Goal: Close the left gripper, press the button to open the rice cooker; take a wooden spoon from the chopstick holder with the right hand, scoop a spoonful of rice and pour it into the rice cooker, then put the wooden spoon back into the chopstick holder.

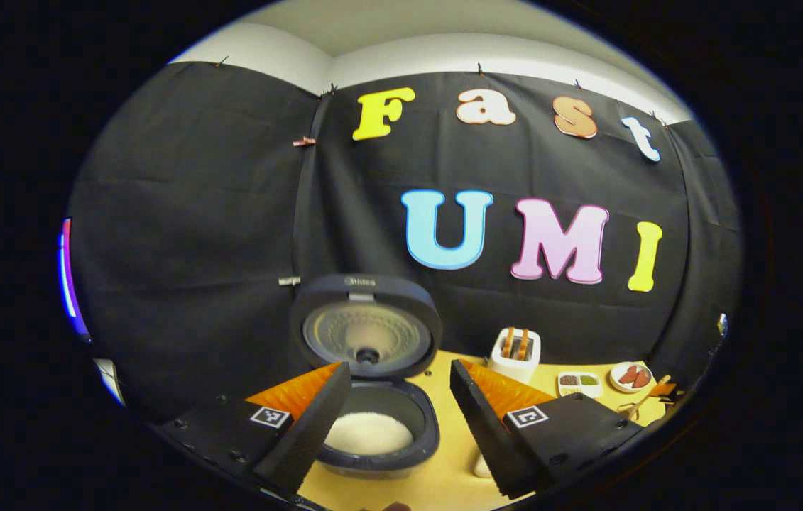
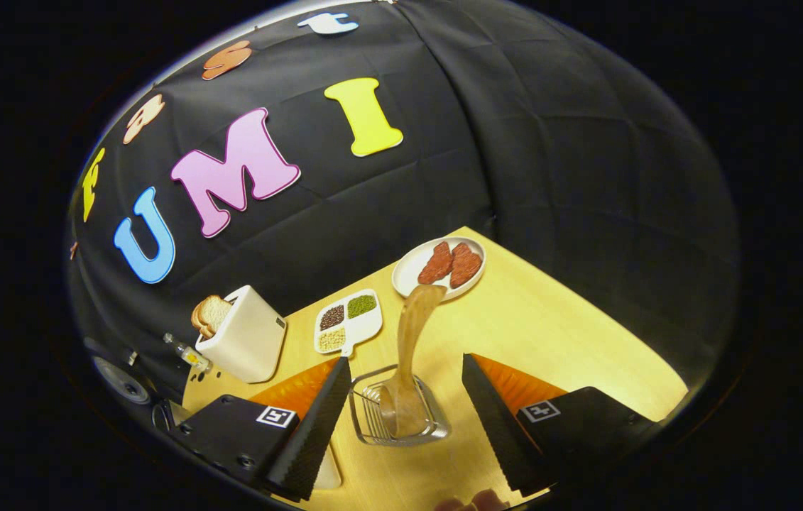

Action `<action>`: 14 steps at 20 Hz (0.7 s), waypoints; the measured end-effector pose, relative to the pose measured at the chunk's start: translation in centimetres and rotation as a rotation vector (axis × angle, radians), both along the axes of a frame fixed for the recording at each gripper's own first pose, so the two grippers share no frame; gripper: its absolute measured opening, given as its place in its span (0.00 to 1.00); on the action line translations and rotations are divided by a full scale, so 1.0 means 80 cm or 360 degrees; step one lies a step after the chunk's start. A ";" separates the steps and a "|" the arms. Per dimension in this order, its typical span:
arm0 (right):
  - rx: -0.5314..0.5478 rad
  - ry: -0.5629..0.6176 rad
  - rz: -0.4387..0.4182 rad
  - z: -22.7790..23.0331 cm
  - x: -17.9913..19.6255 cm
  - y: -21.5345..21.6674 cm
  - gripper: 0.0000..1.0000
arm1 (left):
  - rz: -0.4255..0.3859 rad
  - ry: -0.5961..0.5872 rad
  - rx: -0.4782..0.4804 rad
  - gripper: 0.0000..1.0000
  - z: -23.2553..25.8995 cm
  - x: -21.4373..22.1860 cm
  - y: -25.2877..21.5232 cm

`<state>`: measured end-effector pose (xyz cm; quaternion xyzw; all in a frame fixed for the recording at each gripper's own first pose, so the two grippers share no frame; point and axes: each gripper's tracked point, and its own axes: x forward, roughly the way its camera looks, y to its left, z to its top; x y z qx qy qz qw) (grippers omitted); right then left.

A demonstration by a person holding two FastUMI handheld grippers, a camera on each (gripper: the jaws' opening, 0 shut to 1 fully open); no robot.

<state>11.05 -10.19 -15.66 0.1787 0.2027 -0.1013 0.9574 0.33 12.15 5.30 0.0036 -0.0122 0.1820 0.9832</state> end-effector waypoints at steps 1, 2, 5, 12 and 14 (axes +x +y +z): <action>-0.0058 -0.0023 -0.0020 0.008 -0.019 -0.002 0.98 | 0.0000 -0.0038 0.0042 0.95 0.013 0.010 0.014; -0.0118 -0.0039 -0.0035 0.016 -0.038 -0.003 0.99 | -0.0005 -0.0067 0.0093 0.95 0.022 0.021 0.026; -0.0251 -0.0104 -0.0042 0.040 -0.086 0.005 0.98 | -0.0060 -0.0161 0.0221 0.95 0.051 0.052 0.054; -0.0486 -0.0264 0.0095 0.100 -0.207 0.076 0.98 | -0.0165 -0.0325 0.0345 0.93 0.084 0.124 0.092; -0.0524 -0.0276 0.0137 0.106 -0.236 0.097 0.98 | -0.0158 -0.0326 0.0362 0.92 0.083 0.141 0.104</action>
